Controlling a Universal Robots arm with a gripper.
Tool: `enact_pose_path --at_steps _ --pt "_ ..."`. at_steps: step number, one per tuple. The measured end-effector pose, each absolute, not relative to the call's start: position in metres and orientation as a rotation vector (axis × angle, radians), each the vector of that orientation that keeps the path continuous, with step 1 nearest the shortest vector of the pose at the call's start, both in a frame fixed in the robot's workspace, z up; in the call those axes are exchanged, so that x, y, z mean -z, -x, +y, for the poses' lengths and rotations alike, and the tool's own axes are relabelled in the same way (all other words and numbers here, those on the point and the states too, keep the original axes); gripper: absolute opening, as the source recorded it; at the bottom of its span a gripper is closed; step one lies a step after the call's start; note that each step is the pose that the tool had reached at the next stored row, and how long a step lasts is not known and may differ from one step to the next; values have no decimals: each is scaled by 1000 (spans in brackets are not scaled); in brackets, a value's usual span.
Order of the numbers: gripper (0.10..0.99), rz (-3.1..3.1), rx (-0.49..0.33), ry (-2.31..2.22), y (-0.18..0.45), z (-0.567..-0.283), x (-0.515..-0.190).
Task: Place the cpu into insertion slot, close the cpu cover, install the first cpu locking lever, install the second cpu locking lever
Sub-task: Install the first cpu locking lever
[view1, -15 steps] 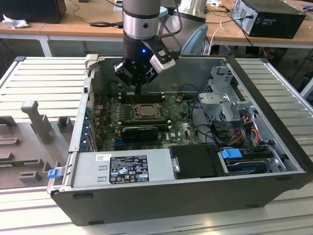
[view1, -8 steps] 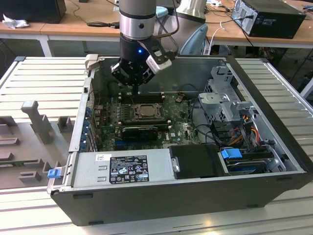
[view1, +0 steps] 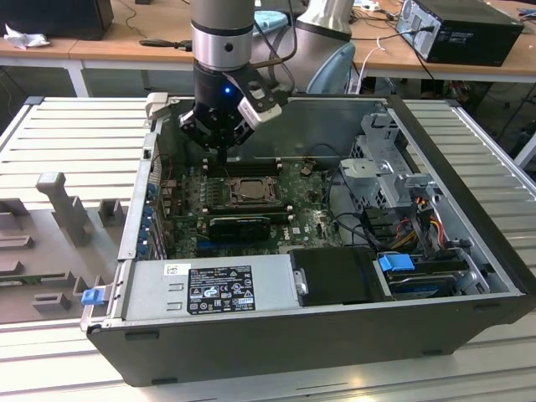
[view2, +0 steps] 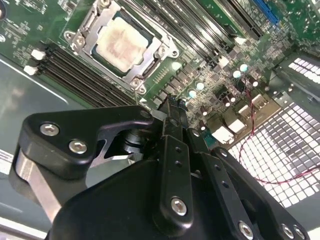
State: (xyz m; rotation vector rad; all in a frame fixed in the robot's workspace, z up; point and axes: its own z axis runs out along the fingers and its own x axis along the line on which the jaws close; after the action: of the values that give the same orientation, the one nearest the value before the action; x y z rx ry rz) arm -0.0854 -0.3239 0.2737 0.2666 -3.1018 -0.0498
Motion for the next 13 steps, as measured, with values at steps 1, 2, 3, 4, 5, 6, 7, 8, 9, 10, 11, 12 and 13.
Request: enact_pose_path --at_steps 1,2,3,4,5,6,7,8,9,10,11,12,13 --pt "106 -3102 50 -267 86 -324 -273" --pt "106 -3102 50 -267 87 -324 -272" --pt "106 -3102 50 -267 87 -324 -271" --pt "106 -3102 50 -267 88 -324 -270" --pt "106 -3102 50 -267 91 -324 -268" --pt "106 -3102 50 -267 94 -323 -266" --pt "106 -3102 50 -267 97 -323 -265" --pt "106 -3102 51 -267 100 -322 -264" --pt "106 -3102 52 -267 101 -321 -263" --pt "106 -3102 55 -266 102 -320 -262" --pt "106 -3102 57 -264 103 -320 -262" --pt "106 -3103 58 -259 104 -319 -261" --pt "106 -3103 58 -253 104 -318 -260"
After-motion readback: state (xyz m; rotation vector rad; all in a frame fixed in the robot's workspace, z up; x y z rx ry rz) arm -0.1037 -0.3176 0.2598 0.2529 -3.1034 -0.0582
